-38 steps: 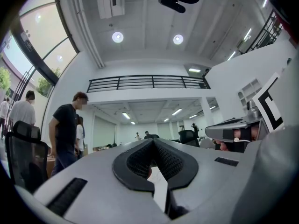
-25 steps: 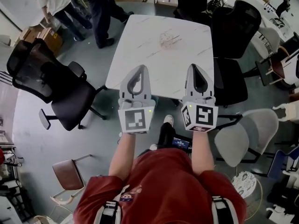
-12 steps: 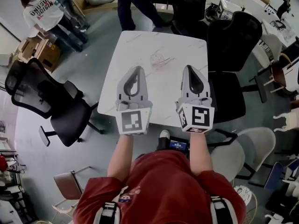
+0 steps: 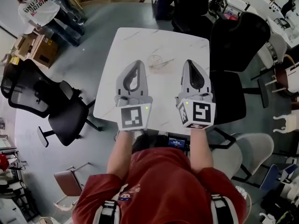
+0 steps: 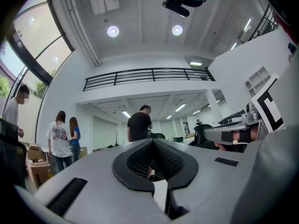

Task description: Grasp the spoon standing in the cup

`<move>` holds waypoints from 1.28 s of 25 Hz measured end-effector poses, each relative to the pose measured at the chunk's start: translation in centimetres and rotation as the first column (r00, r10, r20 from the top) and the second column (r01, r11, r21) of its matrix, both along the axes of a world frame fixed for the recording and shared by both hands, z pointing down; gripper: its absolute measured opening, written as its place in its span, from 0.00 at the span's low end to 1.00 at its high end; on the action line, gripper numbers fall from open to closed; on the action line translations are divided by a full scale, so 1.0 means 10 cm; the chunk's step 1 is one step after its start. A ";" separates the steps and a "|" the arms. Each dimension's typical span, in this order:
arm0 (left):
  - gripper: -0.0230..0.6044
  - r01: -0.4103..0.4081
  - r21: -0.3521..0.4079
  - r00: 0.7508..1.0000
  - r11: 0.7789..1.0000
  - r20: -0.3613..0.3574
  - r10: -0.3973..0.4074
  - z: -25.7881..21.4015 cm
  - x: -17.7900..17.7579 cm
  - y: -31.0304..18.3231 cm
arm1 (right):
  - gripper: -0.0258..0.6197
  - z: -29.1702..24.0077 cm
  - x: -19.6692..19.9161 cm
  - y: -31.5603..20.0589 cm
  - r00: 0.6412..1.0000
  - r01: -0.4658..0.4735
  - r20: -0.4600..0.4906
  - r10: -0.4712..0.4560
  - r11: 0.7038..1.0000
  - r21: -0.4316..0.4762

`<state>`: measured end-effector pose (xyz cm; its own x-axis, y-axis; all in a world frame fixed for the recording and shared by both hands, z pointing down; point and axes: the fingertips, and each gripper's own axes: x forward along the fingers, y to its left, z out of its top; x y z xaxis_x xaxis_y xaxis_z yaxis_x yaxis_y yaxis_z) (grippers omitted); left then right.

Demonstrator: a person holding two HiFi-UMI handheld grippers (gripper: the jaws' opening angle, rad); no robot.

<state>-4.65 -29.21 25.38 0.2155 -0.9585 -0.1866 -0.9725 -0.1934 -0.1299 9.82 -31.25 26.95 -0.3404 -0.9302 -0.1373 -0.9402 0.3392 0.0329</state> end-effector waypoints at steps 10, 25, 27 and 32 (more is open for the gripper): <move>0.04 -0.055 0.000 0.998 0.998 -0.019 0.055 0.09 -0.31 -0.32 | 0.04 0.14 -0.29 -0.31 0.998 -0.062 -0.008 0.062 0.998 -0.031; 0.04 -0.074 -0.005 0.997 0.997 -0.036 0.073 0.12 -0.53 -0.52 | 0.04 0.29 -0.44 -0.50 0.994 -0.109 -0.009 0.109 0.992 -0.068; 0.04 -0.076 -0.005 0.997 0.997 -0.034 0.076 0.13 -0.54 -0.53 | 0.04 0.32 -0.44 -0.52 0.993 -0.115 -0.007 0.114 0.991 -0.076; 0.04 -0.080 -0.013 0.996 0.997 -0.033 0.080 0.16 -0.53 -0.54 | 0.04 0.46 -0.42 -0.57 0.992 -0.122 0.001 0.123 0.986 -0.112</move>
